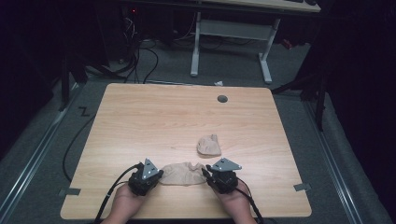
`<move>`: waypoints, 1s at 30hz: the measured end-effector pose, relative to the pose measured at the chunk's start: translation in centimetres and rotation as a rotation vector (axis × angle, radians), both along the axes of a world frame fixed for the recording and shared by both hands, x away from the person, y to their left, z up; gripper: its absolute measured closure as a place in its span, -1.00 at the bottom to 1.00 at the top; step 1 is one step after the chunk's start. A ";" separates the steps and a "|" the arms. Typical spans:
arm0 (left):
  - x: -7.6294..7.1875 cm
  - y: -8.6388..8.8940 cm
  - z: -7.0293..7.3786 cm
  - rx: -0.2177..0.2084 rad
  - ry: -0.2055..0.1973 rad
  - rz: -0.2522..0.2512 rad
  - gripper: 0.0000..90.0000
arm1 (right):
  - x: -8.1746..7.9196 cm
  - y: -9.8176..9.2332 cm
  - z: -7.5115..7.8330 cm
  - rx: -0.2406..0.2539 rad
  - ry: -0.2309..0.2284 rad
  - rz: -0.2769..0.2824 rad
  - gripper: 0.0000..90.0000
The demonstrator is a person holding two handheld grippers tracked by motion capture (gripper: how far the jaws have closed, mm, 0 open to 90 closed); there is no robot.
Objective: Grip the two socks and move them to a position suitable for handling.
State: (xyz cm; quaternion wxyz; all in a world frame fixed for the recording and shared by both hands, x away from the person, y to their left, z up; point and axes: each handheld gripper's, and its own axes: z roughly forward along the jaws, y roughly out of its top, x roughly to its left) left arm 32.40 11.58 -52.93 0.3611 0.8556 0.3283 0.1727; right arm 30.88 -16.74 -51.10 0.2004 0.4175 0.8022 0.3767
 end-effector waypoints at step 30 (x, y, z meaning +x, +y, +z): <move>-0.4 5.9 0.7 -0.185 -0.037 0.165 0.57 | 4.0 1.7 1.0 -0.049 -0.038 -0.045 0.59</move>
